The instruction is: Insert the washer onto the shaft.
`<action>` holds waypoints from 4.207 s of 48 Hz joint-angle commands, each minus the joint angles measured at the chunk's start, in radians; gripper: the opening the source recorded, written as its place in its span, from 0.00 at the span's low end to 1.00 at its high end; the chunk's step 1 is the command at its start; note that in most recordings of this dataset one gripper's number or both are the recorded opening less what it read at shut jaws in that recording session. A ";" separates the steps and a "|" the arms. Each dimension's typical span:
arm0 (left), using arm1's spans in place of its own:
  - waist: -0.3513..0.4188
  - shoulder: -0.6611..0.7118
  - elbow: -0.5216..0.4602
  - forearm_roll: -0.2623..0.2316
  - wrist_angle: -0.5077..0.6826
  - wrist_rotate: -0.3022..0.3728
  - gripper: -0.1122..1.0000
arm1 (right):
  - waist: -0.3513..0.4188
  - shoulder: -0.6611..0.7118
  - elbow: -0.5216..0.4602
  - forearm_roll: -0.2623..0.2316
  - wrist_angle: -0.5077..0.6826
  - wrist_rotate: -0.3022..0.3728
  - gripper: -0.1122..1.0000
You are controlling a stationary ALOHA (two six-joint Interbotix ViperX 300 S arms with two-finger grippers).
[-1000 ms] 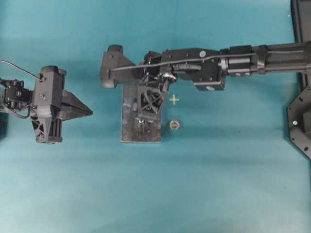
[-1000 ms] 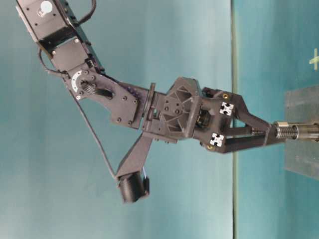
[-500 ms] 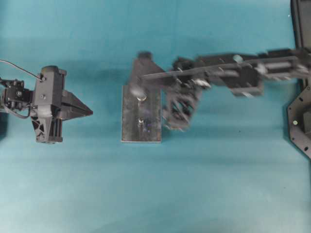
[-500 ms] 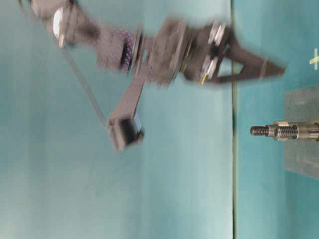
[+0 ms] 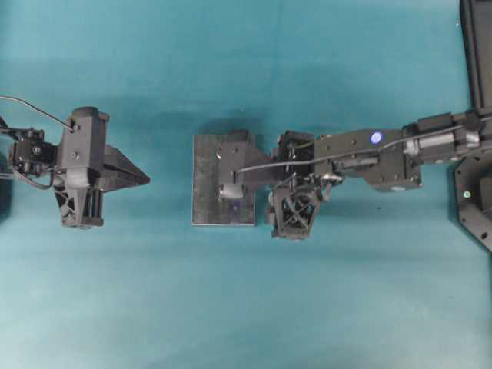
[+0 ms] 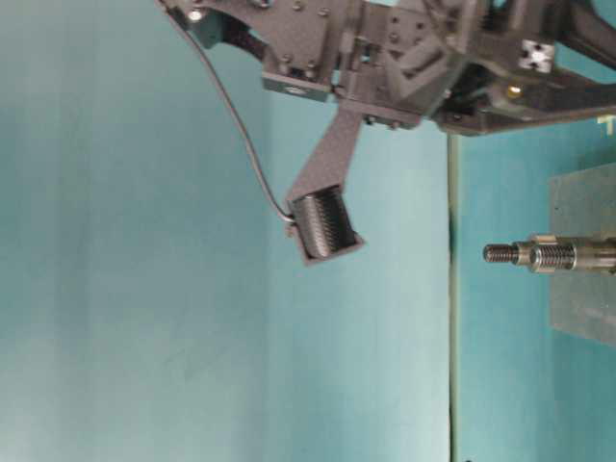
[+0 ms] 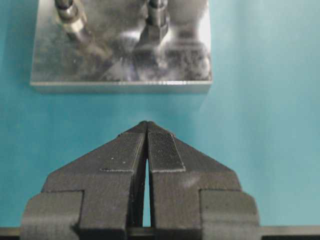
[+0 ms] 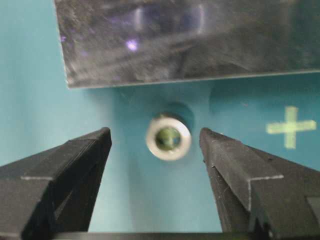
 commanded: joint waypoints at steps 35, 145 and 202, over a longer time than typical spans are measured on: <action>-0.003 0.003 -0.029 0.003 -0.015 -0.002 0.10 | -0.003 0.015 0.025 -0.011 -0.078 0.038 0.58; -0.008 0.011 -0.018 0.003 -0.028 -0.002 0.10 | 0.002 0.094 -0.356 -0.067 0.166 -0.044 0.41; -0.008 0.012 -0.021 0.003 -0.028 0.000 0.10 | -0.031 0.138 -0.368 0.014 0.155 -0.048 0.70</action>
